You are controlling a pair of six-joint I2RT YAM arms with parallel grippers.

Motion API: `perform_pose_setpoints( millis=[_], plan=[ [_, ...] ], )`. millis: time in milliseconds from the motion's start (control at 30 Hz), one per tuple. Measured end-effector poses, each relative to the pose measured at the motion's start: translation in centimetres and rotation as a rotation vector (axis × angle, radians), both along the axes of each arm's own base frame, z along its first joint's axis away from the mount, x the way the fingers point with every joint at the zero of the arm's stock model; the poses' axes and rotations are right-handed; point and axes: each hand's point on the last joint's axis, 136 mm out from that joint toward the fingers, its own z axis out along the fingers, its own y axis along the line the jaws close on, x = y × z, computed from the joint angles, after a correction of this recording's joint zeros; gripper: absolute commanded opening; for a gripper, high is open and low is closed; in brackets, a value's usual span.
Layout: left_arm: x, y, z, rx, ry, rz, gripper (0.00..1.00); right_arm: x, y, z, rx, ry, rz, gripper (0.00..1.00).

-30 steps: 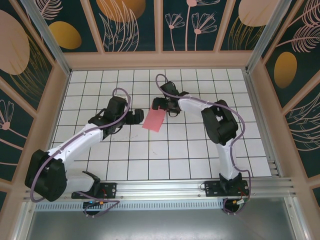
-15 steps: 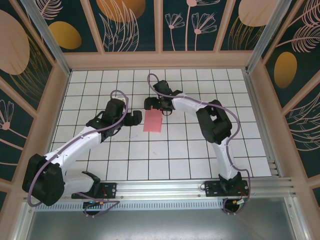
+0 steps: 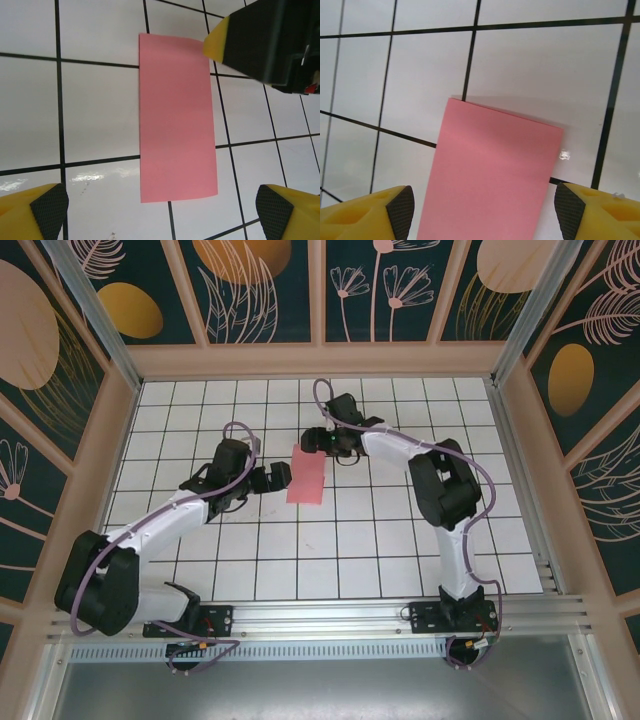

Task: Fold a paper plane with a square sheet of paper (fold left side to right side)
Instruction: Third fold the triangle at the center of the table.

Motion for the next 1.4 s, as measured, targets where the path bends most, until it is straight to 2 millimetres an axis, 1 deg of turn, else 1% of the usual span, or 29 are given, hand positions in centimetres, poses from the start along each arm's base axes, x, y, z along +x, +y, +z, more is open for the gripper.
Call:
perform_pose_setpoints(
  millis=[100, 167, 300, 400, 500, 600, 767, 867, 1067, 1167, 1267, 1333, 1400],
  plan=[
    [-0.2, -0.1, -0.7, -0.032, 0.031, -0.006, 0.98, 0.2, 0.6, 0.1, 0.035, -0.001, 0.02, 0.77],
    [-0.2, -0.3, -0.8, -0.05, 0.04, -0.015, 0.98, 0.2, 1.0, -0.4, 0.049, 0.007, 0.034, 0.77],
    [-0.2, -0.7, -1.0, -0.067, 0.049, -0.032, 0.98, 0.2, 1.5, -2.0, 0.054, 0.037, 0.051, 0.77],
    [-0.2, -0.9, -1.6, -0.067, 0.066, -0.04, 0.98, 0.1, 1.3, -3.4, 0.04, 0.055, 0.055, 0.77],
    [-0.1, -1.1, -2.2, -0.065, 0.087, -0.044, 0.97, 0.5, 1.4, -3.0, 0.039, 0.037, 0.064, 0.77],
    [0.5, -1.5, -2.6, -0.072, 0.107, -0.054, 0.94, 0.6, 1.2, -3.2, 0.027, 0.035, 0.065, 0.76],
    [1.7, -2.4, -3.5, -0.084, 0.143, -0.074, 0.85, 0.5, 1.0, -3.6, 0.024, 0.022, 0.076, 0.74],
    [2.7, -3.3, -4.1, -0.096, 0.159, -0.092, 0.83, 0.4, 0.9, -3.6, 0.031, 0.015, 0.077, 0.73],
    [4.1, -4.2, -6.1, -0.096, 0.206, -0.102, 0.81, 0.4, 0.9, -3.6, 0.045, 0.0, 0.08, 0.73],
    [4.7, -4.4, -7.3, -0.094, 0.233, -0.1, 0.8, 0.4, 0.9, -3.6, 0.05, -0.006, 0.08, 0.73],
    [4.9, -4.5, -8.0, -0.093, 0.247, -0.099, 0.77, 0.3, 0.8, -3.6, 0.053, -0.01, 0.081, 0.73],
    [5.1, -4.6, -8.3, -0.099, 0.254, -0.096, 0.74, 0.3, 0.8, -3.6, 0.055, -0.012, 0.081, 0.73],
    [5.2, -4.7, -8.2, -0.121, 0.258, -0.094, 0.72, 0.3, 0.9, -3.5, 0.056, -0.013, 0.082, 0.73]
  ],
)
